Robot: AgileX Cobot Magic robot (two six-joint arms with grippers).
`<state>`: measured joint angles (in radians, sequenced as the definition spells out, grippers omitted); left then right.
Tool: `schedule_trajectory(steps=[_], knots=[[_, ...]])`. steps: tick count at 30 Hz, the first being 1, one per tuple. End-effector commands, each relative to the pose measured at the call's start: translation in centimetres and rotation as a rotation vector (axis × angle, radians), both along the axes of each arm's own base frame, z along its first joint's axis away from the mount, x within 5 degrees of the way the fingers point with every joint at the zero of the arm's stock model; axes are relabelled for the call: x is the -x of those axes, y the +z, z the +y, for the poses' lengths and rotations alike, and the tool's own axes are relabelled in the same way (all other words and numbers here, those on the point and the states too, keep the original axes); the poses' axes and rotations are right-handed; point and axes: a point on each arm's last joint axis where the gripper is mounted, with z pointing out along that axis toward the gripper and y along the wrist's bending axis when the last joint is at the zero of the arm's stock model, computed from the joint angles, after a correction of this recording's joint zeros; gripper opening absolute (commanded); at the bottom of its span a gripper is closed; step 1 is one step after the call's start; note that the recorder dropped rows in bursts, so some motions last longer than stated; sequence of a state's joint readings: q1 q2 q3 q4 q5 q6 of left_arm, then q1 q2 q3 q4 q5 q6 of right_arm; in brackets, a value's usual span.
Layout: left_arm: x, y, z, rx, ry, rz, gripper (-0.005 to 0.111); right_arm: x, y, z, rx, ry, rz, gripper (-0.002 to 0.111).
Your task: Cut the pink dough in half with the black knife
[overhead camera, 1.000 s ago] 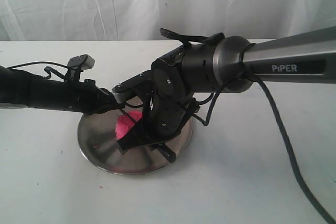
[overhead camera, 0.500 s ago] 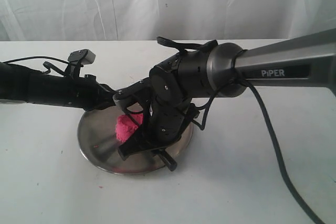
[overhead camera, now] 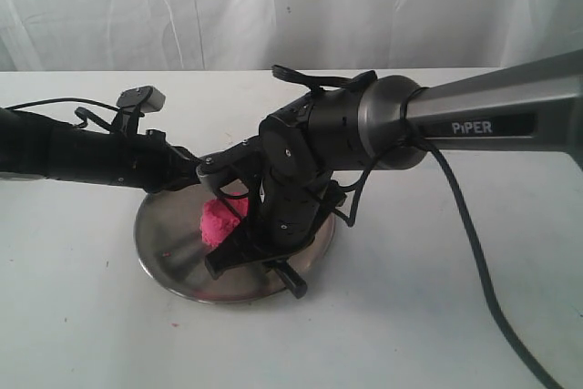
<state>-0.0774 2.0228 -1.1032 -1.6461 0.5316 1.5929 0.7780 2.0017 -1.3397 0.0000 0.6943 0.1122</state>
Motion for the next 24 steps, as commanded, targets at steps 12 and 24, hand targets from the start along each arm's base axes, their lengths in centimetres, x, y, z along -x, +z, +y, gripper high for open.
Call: schedule_trajectory(steps=[12,24], knots=[[-0.1,-1.9,-0.1,-0.015,0.002,0.045,0.000,0.0,-0.2,-0.1,0.010,0.005,0.007,0.000],[-0.1,-1.2,-0.3,0.029,-0.004,0.033,0.000,0.0,-0.2,-0.1,0.004,0.005,0.001,0.000]])
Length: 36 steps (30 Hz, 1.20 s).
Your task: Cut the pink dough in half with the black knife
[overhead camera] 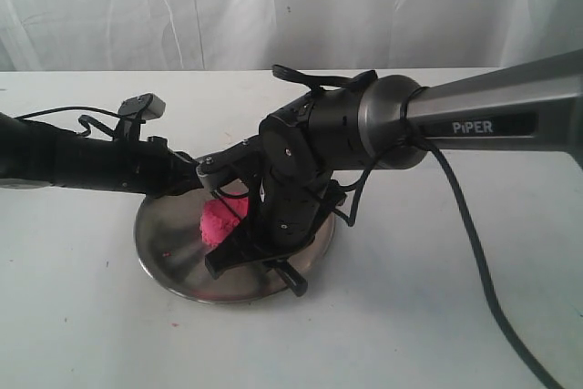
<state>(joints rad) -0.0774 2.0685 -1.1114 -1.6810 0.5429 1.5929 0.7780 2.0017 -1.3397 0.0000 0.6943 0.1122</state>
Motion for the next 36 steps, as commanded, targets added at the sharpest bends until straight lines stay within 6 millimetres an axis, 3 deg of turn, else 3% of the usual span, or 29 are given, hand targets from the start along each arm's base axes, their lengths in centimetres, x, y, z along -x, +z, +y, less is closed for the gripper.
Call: schedule_trajectory(steps=[1,5,9,25,36], knots=[[0.3,0.5,-0.2,0.002,-0.024,-0.015,0.000,0.0,-0.2,-0.1,0.004,0.005,0.001,0.000],[0.3,2.3,-0.2,-0.001,-0.019,-0.059,0.000,0.0,-0.2,-0.1,0.004,0.005,0.001,0.000],[0.3,2.8,-0.2,0.000,-0.019,-0.073,0.000,0.0,-0.2,-0.1,0.004,0.005,0.001,0.000],[0.2,-0.7,-0.2,-0.015,-0.021,0.015,0.000,0.0,-0.2,-0.1,0.004,0.005,0.001,0.000],[0.2,-0.8,-0.2,-0.017,-0.020,0.018,0.000,0.0,-0.2,-0.1,0.005,0.009,0.000,0.000]])
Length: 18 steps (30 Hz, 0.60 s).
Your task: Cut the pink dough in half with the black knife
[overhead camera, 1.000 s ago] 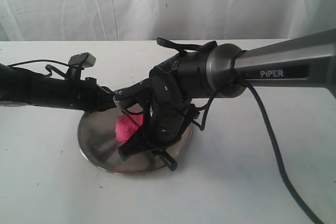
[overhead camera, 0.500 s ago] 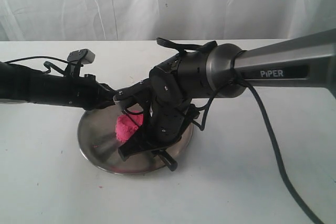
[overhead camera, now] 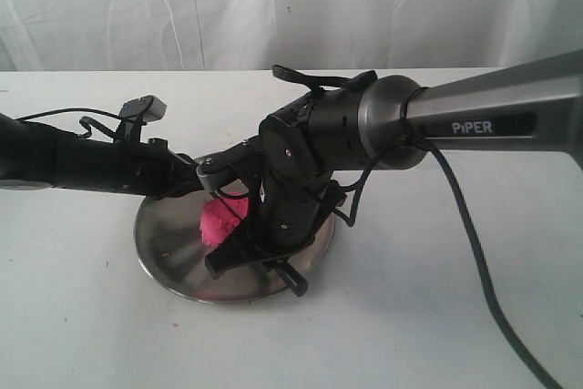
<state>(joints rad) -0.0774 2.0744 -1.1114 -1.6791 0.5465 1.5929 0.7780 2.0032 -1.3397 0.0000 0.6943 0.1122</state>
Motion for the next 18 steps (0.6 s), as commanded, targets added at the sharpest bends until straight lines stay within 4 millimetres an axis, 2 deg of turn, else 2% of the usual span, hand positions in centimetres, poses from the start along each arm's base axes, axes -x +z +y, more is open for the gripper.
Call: schedule_trajectory(steps=[1,16,18], knots=[[0.22,-0.57,-0.13,-0.018,-0.016,0.012,0.000,-0.02,-0.09,-0.10,0.004,0.009,-0.001,0.000],[0.13,-0.73,0.07,-0.042,0.000,0.015,0.000,-0.01,-0.10,-0.11,0.005,0.009,0.000,0.000],[0.09,-0.06,0.05,-0.034,0.005,0.000,0.000,0.03,-0.11,-0.14,0.009,0.009,0.004,0.000]])
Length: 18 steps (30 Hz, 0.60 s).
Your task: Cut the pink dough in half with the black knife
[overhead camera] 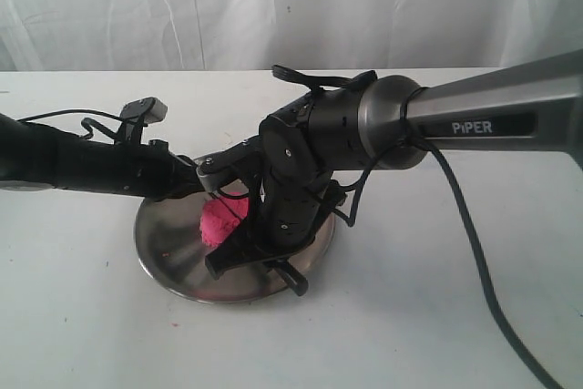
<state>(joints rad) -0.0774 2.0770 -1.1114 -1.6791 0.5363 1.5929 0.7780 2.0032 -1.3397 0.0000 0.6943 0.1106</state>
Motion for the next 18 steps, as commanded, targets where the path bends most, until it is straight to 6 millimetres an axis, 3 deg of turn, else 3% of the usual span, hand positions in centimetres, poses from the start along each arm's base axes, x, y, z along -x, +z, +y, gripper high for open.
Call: schedule_trajectory(steps=[1,3,7,18], knots=[[0.2,1.0,-0.1,-0.018,-0.005,-0.026,0.000,0.0,-0.1,-0.1,0.009,0.008,0.005,0.000],[0.2,2.8,0.0,-0.020,0.000,-0.074,0.000,0.0,-0.1,-0.1,0.009,0.009,0.004,0.000],[0.3,3.8,0.1,-0.024,0.006,-0.099,0.000,0.0,-0.1,-0.1,0.008,0.009,0.003,0.000],[0.4,0.7,0.0,-0.034,-0.004,-0.016,0.000,0.0,-0.1,-0.1,0.012,0.023,0.002,0.000]])
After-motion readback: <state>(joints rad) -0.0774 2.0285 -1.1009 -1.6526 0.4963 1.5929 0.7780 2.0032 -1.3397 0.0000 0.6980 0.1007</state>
